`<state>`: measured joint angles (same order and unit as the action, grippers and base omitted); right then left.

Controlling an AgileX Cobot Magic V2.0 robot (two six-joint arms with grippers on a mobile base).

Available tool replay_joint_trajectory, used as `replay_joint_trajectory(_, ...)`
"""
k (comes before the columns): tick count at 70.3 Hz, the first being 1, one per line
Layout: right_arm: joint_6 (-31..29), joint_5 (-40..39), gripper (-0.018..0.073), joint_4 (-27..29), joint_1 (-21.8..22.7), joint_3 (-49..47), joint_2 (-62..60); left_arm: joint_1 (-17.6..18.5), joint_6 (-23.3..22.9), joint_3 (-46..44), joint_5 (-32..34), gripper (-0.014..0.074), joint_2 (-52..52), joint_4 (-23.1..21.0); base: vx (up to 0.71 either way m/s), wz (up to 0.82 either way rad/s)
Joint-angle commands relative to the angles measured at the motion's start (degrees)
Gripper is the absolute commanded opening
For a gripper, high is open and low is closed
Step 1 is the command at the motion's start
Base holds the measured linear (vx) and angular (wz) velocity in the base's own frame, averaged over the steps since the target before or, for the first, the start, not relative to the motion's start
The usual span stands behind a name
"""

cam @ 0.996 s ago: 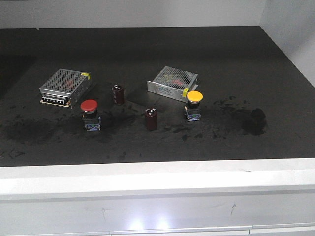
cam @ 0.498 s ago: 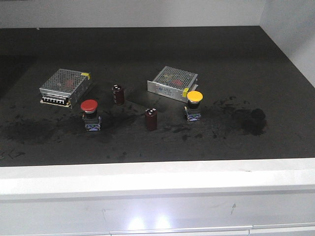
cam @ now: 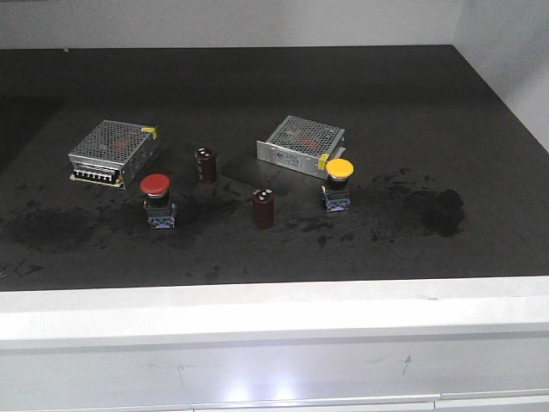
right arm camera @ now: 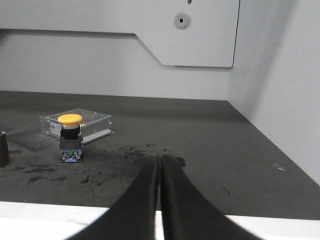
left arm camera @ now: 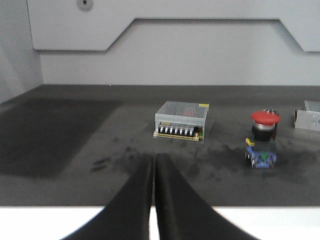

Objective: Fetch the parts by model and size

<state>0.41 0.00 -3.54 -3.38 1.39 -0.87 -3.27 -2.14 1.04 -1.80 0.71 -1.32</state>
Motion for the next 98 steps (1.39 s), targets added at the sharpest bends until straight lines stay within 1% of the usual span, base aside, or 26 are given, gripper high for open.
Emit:
replay_joint_trajectory(1, -0.4, -4.9, -0.001, -0.5, 0.3, -4.1, 0.4, 0.3, -0.4, -3.9, 7.4, -0.0006, 0.5, -0.5, 0.0, 0.0)
replay_joint_trajectory(11, -0.4, -4.5, -0.001, -0.6, 0.3, -10.6, 6.2, 0.3, -0.2, -9.2, 9.1, -0.0006, -3.1, -0.4, 0.0, 0.0)
replay_joint_trajectory(20, -0.4, -4.7, -0.001, -0.6, 0.3, -17.5, 15.5, 0.3, 1.4, -15.8, 8.6, -0.0006, -10.6, -0.1, 0.0, 0.0)
replay_joint_trajectory(27, -0.4, -3.8, -0.001, -0.6, 0.3, -23.8, 23.2, 0.3, 1.5, -20.1, 8.1, -0.0006, -17.5, -0.1, 0.0, 0.0)
replay_joint_trajectory(33, -0.4, -0.5, -0.001, -0.6, 0.3, -28.5, 29.2, 0.3, 1.5, -23.5, 5.7, -0.0006, -22.8, -0.1, 0.0, 0.0)
replay_joint_trajectory(44, -0.4, 5.5, -0.001, -0.6, 0.3, -34.8, 38.2, 0.4, 1.5, -28.3, -3.2, -0.0006, -29.4, -0.1, 0.0, 0.0)
replay_joint_trajectory(55, -0.4, 8.7, -0.001, -0.5, 0.3, -36.2, 43.3, 0.5, 1.5, -28.3, -8.2, -0.0006, -33.6, -0.3, 0.0, 0.0)
replay_joint_trajectory(66, -0.4, 11.9, -0.001, -1.3, 0.3, -36.2, 46.1, 0.5, 1.5, -28.3, -14.2, -0.0006, -34.8, -0.5, 0.0, 0.0)
replay_joint_trajectory(75, 0.2, 12.1, -0.001, -0.2, 0.3, -36.2, 47.6, 0.4, 1.4, -28.3, -12.9, -0.0006, -34.8, -0.5, 0.0, 0.0)
replay_joint_trajectory(81, 0.1, 13.8, -0.001, 0.1, 0.3, -36.2, 47.7, 0.4, 1.1, -28.3, -13.4, -0.0005, -34.8, -0.5, 0.0, 0.0)
replay_joint_trajectory(89, 0.1, 14.0, -0.0001, 0.1, 0.3, -36.2, 48.2, 0.4, 1.1, -28.3, -14.0, 0.0003, -34.8, -0.5, 0.0, 0.0)
replay_joint_trajectory(94, 0.1, 14.2, 0.0023, 0.1, 0.3, -36.4, 48.7, 0.4, 1.1, -28.3, -13.9, 0.0019, -34.8, -0.5, 0.0, 0.0)
replay_joint_trajectory(98, 0.1, 14.6, 0.0062, 0.1, 0.3, -36.5, 49.1, 0.4, 1.1, -28.3, -14.0, 0.0041, -34.8, -0.5, 0.0, 0.0)
